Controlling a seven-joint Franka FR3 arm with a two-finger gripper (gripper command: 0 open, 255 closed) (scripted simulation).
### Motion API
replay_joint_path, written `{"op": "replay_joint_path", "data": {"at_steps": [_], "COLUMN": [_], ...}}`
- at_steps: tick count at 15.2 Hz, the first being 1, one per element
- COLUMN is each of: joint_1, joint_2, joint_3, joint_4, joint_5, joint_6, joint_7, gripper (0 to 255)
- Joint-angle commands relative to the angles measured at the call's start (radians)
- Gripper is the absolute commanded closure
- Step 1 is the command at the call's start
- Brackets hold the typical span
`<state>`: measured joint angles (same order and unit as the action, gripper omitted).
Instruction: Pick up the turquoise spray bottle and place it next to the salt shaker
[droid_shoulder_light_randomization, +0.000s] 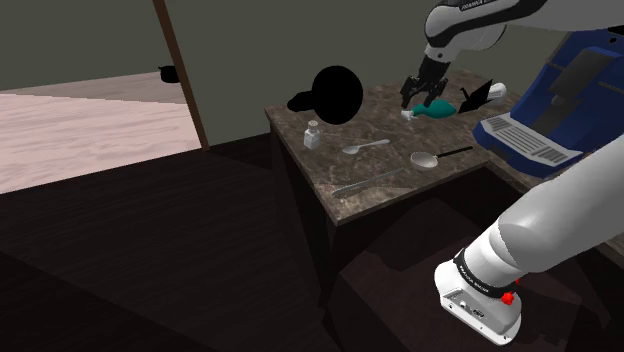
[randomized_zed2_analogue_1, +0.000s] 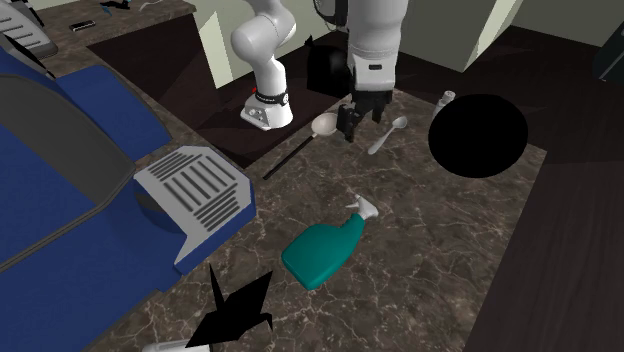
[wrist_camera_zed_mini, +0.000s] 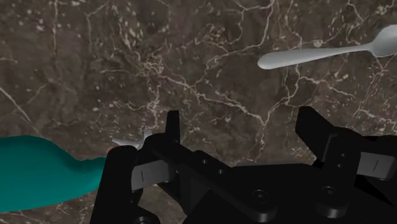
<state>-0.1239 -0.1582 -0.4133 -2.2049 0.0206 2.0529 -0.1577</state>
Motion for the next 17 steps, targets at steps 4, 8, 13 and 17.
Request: {"op": "replay_joint_path", "data": {"at_steps": [4, 8, 13, 17], "joint_1": [-0.029, -0.072, -0.111, -0.115], "joint_2": [0.172, 0.315, 0.417, 0.447], "joint_3": [-0.055, -0.08, -0.079, -0.069], "joint_4": [0.098, 0.195, 0.253, 0.236], "joint_5": [0.092, 0.185, 0.254, 0.277], "joint_6": [0.072, 0.103, 0.135, 0.178], "joint_7": [-0.079, -0.147, -0.192, -0.207], "gripper": [0, 0, 0, 0]}}
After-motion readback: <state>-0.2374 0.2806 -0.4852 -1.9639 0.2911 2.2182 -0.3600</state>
